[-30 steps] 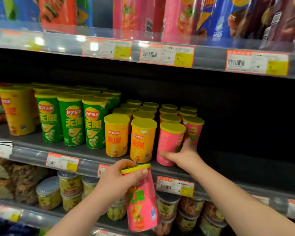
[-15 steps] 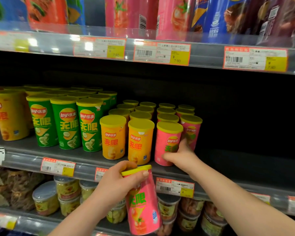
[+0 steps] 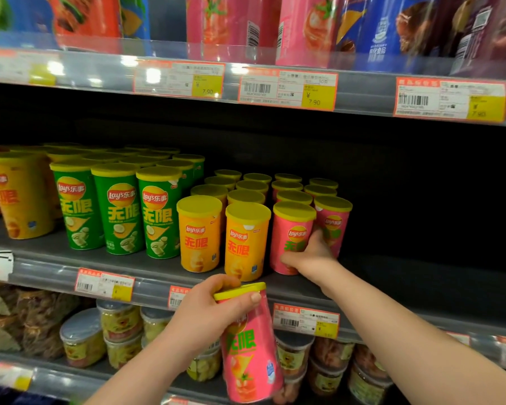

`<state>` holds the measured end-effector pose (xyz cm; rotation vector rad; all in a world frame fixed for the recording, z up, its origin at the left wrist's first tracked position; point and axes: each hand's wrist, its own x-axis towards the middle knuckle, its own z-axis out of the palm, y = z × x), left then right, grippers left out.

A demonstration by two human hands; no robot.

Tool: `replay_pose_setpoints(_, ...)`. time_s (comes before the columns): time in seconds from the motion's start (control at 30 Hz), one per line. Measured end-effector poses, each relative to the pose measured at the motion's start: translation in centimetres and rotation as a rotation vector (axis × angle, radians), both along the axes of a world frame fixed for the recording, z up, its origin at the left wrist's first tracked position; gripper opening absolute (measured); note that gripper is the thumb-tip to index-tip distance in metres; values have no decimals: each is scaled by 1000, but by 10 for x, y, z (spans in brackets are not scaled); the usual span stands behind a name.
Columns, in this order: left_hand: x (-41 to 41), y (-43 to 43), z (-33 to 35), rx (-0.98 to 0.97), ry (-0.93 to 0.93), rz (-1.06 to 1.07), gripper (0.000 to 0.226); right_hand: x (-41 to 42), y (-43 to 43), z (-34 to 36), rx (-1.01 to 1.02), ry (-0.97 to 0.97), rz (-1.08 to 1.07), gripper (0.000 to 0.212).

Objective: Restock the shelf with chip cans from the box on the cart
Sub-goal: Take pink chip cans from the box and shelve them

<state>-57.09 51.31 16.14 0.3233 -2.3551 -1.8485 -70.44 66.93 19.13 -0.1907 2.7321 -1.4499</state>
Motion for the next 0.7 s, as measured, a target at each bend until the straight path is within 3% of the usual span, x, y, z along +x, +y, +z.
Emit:
replay_pose_setpoints(0.13,0,-2,1,-6,16,6,72,-5,-5,2,1,20,-15,74)
replay_pose_setpoints(0.37,1,-3,1,-1,23,1,78,-13,-9,2,-26,55,-12,72)
replay_pose_setpoints(0.7,-2,14,14,-16,71,-47,69,-4,13,-2,-62,151,-9,79)
